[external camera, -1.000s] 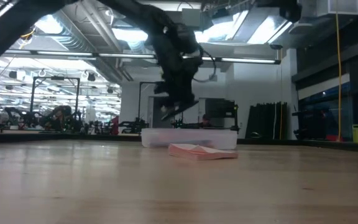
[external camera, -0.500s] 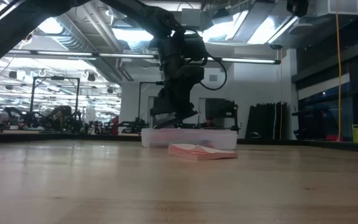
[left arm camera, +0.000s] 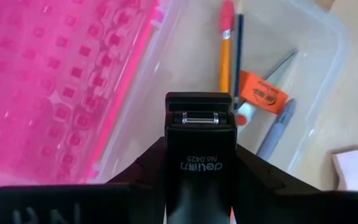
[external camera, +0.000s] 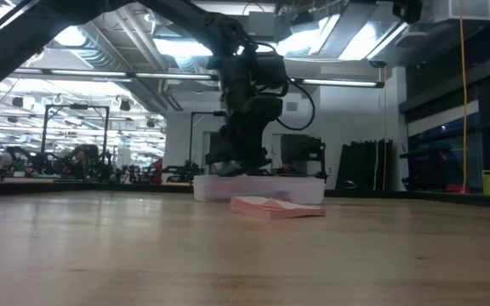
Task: Pack school essentials
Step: Put the black stapler into the supply box, then put the pink sticky notes into the supply box
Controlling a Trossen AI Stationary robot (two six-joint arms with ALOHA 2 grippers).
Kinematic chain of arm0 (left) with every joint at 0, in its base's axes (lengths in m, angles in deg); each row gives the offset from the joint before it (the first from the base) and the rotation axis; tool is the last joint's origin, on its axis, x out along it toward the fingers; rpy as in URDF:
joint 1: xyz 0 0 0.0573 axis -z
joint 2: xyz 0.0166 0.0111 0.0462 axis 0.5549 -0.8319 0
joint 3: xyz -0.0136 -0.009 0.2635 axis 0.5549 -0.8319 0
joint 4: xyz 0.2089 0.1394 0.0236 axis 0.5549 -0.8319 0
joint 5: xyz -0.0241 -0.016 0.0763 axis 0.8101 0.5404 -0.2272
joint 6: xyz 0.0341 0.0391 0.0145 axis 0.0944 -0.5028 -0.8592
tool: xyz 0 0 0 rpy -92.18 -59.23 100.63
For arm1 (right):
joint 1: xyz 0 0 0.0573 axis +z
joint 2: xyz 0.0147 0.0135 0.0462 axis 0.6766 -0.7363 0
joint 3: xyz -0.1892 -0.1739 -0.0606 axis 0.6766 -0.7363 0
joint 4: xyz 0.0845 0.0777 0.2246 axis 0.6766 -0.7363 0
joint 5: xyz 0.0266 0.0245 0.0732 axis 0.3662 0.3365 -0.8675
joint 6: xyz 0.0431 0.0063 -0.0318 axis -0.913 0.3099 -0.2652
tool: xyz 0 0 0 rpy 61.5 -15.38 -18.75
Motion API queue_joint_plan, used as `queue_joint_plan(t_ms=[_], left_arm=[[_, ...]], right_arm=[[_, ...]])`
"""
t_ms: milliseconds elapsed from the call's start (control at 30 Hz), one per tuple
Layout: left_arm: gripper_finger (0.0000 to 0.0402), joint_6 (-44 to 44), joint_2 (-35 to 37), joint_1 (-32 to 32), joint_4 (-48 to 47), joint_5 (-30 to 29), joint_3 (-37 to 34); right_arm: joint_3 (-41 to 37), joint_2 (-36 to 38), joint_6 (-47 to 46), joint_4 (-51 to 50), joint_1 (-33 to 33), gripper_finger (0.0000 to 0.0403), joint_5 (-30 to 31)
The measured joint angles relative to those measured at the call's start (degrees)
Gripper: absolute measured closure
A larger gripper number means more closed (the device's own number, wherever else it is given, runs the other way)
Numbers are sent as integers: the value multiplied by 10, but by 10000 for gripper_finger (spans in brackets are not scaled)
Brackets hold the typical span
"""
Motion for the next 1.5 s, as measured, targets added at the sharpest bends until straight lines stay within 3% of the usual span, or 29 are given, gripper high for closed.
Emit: queue_joint_plan(t_ms=[400,700,1033,1200,1500], left_arm=[[270,-15,0,0,2,3,0],[234,-14,-2,2,3,-2,0],[231,11,1,5,2,-1,-1],[232,24,10,21,-48,28,44],[235,124,33,80,-238,35,137]], right_arm=[[0,0,-1,0,0,152,0],[0,0,0,-5,0,152,0],[0,0,1,-15,0,152,0],[0,0,1,-16,0,152,0],[0,0,3,-30,0,152,-3]])
